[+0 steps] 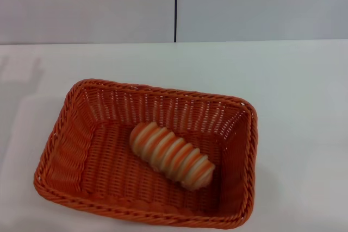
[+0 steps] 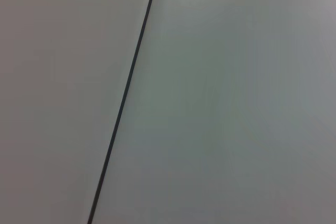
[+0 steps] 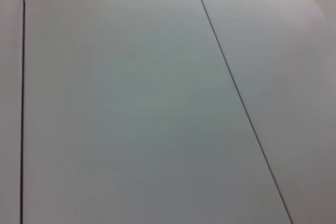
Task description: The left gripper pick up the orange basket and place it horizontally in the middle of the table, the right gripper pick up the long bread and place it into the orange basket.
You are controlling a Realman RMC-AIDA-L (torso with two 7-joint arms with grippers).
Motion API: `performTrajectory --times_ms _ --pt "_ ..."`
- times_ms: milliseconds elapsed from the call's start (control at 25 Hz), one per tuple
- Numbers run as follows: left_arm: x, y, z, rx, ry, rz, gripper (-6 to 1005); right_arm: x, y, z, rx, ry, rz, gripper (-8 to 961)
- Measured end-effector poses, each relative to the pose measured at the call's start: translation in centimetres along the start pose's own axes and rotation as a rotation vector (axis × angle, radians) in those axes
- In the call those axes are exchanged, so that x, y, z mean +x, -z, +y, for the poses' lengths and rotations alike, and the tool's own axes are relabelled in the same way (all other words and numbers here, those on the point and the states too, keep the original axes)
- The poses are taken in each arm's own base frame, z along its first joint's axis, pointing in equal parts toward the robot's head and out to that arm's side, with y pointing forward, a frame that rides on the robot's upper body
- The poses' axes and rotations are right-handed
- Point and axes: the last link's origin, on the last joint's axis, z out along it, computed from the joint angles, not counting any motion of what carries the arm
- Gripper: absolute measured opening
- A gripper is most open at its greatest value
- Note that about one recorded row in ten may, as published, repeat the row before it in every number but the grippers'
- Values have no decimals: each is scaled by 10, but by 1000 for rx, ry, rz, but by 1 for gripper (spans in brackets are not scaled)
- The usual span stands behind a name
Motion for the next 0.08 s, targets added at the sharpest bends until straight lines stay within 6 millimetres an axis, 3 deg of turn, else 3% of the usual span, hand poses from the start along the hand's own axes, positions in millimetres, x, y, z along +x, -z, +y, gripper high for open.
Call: performTrajectory --times_ms 80 --pt "-2 -1 2 3 1 0 783 3 0 1 8 -7 9 657"
